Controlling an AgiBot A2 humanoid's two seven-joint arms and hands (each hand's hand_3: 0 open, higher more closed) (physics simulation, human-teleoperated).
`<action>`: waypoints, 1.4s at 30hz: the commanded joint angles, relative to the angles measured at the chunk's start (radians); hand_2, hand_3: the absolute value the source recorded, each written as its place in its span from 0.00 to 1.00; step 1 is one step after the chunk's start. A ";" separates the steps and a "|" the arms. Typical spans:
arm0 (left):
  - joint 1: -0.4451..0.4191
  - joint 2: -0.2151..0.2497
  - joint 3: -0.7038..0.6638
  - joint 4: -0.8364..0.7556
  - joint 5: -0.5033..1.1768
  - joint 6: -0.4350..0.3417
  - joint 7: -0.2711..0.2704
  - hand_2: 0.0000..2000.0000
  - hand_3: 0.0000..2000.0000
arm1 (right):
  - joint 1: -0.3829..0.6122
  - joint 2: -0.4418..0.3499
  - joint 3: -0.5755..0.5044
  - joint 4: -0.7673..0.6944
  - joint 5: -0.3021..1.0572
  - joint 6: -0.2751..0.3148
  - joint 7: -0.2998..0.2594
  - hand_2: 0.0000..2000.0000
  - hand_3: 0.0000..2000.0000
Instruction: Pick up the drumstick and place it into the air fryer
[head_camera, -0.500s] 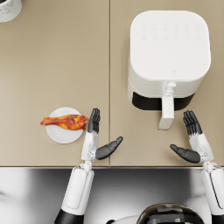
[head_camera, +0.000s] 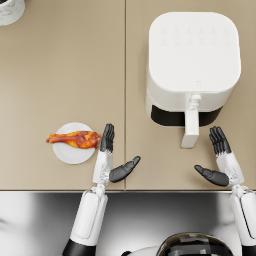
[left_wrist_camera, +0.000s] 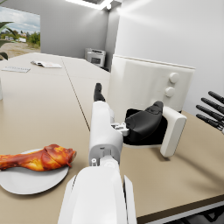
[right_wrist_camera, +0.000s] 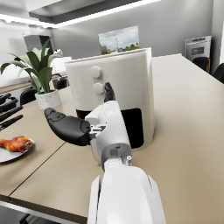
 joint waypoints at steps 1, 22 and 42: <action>0.000 0.000 0.000 0.000 0.000 0.000 0.000 0.00 0.00 | 0.000 0.000 0.000 0.000 0.000 0.000 0.000 0.00 0.00; 0.018 0.046 -0.236 0.012 0.490 -0.101 -0.100 0.00 0.00 | 0.087 -0.102 0.054 -0.110 0.395 -0.099 0.101 0.00 0.00; 0.097 0.051 -0.392 0.109 1.395 -0.443 -0.256 0.00 0.00 | 0.059 -0.135 0.031 -0.121 0.424 -0.100 0.101 0.00 0.00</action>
